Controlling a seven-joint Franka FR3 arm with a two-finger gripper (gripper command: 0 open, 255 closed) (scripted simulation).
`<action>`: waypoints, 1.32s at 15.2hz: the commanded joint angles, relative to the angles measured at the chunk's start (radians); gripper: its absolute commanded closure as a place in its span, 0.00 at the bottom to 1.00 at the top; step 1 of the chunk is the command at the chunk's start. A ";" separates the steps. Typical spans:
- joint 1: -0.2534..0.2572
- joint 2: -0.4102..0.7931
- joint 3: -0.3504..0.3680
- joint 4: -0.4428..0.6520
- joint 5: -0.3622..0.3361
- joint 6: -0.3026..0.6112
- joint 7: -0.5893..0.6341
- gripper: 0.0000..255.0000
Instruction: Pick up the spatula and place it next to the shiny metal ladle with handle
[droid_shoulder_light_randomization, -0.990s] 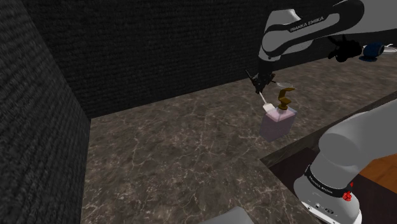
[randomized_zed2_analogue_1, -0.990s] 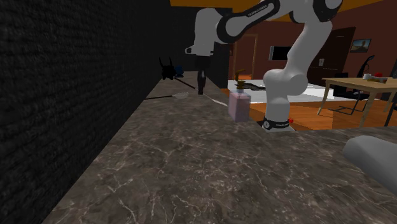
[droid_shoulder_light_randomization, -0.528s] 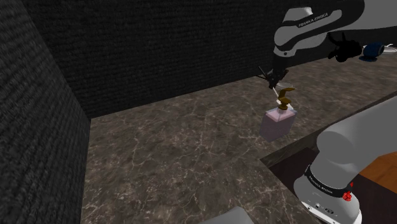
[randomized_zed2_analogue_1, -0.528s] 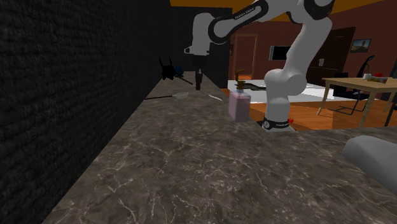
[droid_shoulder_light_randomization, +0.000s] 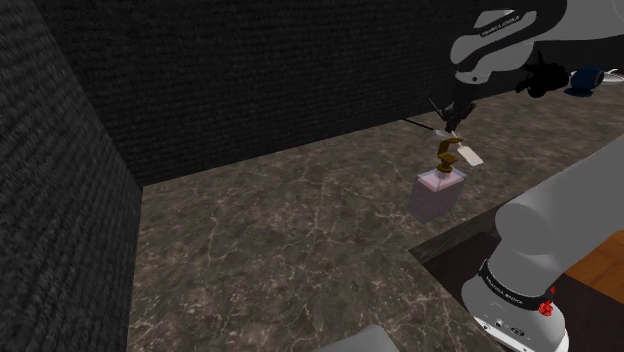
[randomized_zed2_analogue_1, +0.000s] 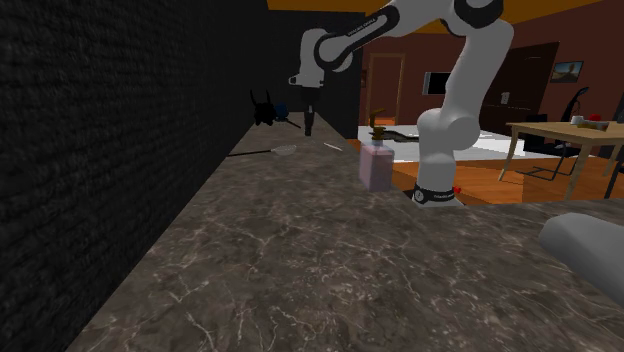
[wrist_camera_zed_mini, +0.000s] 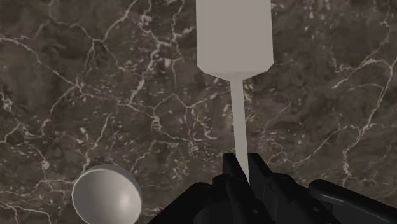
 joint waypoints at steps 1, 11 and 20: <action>-0.008 0.042 -0.033 0.043 0.008 -0.001 -0.050 1.00; -0.070 0.311 -0.195 0.320 0.134 -0.034 -0.347 1.00; -0.075 0.362 -0.199 0.261 0.169 0.068 -0.378 1.00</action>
